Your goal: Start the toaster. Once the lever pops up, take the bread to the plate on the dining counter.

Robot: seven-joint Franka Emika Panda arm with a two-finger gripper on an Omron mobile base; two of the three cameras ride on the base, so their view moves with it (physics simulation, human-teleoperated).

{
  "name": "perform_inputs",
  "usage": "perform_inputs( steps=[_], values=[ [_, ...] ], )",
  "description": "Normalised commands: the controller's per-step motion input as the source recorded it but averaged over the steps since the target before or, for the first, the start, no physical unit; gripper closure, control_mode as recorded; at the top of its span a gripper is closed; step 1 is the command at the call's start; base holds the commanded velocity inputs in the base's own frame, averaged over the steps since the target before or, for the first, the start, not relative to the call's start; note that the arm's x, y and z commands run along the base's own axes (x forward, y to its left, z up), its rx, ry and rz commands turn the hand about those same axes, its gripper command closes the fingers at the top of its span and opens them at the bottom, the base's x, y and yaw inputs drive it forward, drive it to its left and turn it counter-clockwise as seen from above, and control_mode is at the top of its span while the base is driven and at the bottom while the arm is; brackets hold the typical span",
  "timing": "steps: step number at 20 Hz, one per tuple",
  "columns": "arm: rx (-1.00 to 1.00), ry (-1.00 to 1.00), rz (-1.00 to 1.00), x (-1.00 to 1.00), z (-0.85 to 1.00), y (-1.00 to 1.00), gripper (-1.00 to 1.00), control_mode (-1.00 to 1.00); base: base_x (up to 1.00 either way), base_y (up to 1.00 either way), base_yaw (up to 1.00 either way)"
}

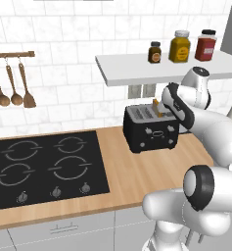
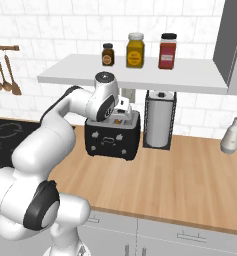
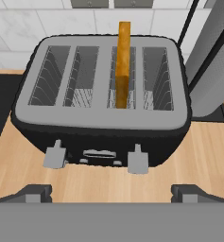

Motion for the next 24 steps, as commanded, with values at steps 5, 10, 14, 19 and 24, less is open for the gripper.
perform_inputs(
  steps=[5, 10, 14, 19, 24],
  values=[
    [0.0, 0.0, 0.0, 0.0, 0.0, 0.0, -1.0, -1.0, 0.0, 0.0, 0.0],
    [0.0, 0.0, 0.0, 0.0, 0.0, 0.0, -1.0, -1.0, 0.0, 0.0, 0.0],
    [0.0, 0.0, 0.0, 0.01, 0.0, 0.0, -1.0, -1.0, 0.0, 0.0, 0.0],
    [0.0, -0.15, -0.08, 0.0, 0.0, -0.04, -1.0, -1.0, 0.0, 0.0, 0.0],
    [0.0, -0.15, -0.1, 0.0, 0.0, 0.0, -1.0, -1.0, 0.0, 0.0, 0.0]
  ],
)
